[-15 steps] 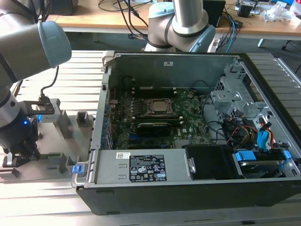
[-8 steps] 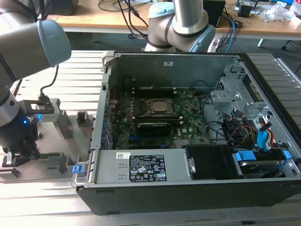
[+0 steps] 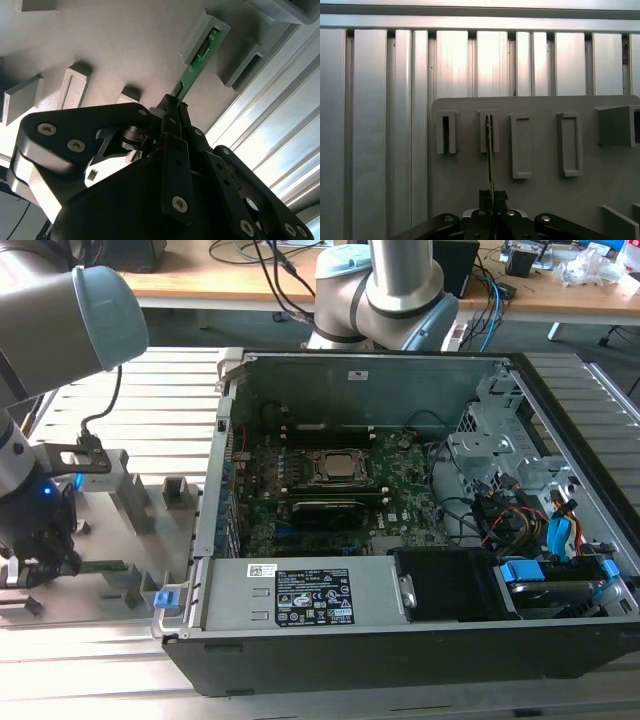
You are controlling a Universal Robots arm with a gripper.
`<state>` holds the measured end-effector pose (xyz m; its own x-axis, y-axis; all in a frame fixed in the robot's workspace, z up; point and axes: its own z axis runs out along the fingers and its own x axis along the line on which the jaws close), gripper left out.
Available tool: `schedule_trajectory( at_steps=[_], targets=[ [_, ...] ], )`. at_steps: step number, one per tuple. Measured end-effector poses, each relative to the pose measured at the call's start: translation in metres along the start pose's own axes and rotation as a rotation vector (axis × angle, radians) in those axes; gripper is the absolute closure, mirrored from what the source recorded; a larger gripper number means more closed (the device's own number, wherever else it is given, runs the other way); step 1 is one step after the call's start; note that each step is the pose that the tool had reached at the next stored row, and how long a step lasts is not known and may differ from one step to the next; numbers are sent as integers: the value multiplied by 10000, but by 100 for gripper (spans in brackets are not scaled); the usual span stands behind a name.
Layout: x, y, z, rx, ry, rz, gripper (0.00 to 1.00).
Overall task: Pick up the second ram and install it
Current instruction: 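Pick up the second ram and move it above second insertion slot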
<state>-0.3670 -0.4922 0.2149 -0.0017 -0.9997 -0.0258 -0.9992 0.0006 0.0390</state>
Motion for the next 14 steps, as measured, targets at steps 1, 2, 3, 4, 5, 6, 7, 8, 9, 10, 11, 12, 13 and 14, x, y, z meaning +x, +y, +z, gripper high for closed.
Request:
schedule_trajectory(
  at_steps=[1,2,3,4,5,6,7,8,9,10,11,12,13,14],
  targets=[
    [0,1,-14,0,0,0,86],
    [-1,1,-28,0,0,0,86],
    [-1,1,-35,0,0,-1,86],
    [-1,2,-39,1,-1,0,86],
    [-1,2,-47,-1,0,0,86],
    [-2,3,-61,0,0,0,86],
    [-2,3,-70,-1,1,-1,86],
    [-2,3,-77,0,0,-1,86],
    [-2,3,-82,2,-2,0,86],
    [-2,4,-93,-1,1,0,86],
    [-3,4,-106,0,0,0,86],
    [-3,5,-117,0,0,-1,86],
    [-3,5,-132,1,0,-1,86],
    [-4,6,-145,0,0,0,86]
  ],
)
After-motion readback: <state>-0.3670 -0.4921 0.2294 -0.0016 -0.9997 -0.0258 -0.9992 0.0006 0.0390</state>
